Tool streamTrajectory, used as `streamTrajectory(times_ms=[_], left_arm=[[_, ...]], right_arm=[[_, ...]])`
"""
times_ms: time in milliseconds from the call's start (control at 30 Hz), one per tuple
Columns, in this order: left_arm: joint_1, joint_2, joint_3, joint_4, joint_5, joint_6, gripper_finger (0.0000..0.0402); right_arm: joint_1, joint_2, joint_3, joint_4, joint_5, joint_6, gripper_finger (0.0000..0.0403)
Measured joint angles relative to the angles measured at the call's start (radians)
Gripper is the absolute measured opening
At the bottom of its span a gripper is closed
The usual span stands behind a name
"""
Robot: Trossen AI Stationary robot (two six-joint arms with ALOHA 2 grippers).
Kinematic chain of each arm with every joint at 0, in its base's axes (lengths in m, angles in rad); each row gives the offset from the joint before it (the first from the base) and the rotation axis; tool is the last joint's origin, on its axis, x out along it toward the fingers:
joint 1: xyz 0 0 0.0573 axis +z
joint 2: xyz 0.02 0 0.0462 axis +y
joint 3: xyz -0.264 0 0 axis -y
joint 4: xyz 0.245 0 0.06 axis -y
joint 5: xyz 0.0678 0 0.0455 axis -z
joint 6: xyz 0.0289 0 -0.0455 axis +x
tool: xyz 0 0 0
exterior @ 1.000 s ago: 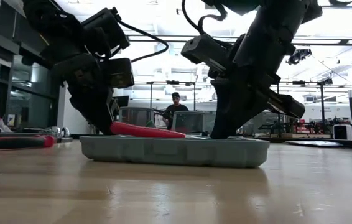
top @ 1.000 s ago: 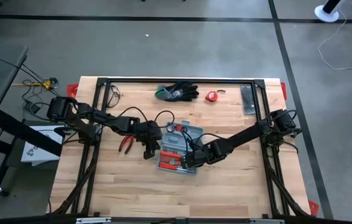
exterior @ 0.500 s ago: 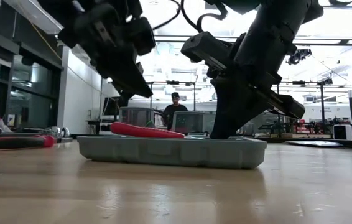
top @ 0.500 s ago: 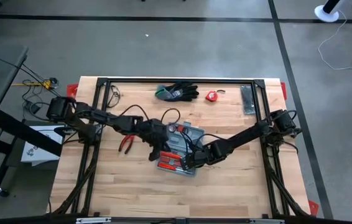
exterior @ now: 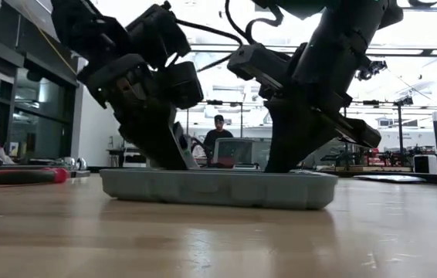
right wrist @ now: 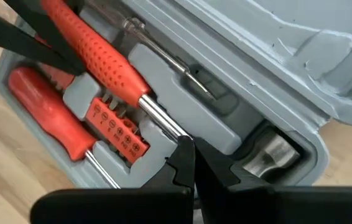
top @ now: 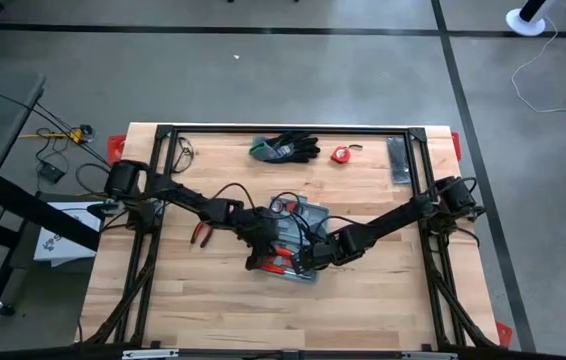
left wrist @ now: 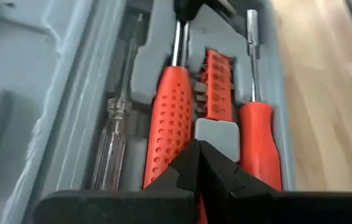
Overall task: Prefit tool cases
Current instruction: Put the hammer into the tool case, then put the pliers into the tool case
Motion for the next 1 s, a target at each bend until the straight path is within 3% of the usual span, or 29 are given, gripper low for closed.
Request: streamTrajectory(times_ms=[200, 433, 833, 1000], left_arm=[[-0.006, 0.052, 0.004, 0.029, 0.04, -0.006, 0.0], [0.003, 0.006, -0.005, 0.05, 0.034, -0.018, 0.0], [0.007, -0.242, -0.01, -0.061, 0.005, 0.025, 0.0], [0.025, -0.371, -0.008, -0.262, -0.112, 0.038, 0.0]], right_arm=[[0.0, -0.001, 0.0, -0.014, -0.015, 0.0, 0.0], [0.003, -0.015, -0.002, -0.019, 0.003, 0.027, 0.0], [0.028, -0.107, -0.004, -0.021, 0.147, 0.034, 0.0], [0.028, -0.113, -0.003, -0.016, 0.17, 0.036, 0.0]])
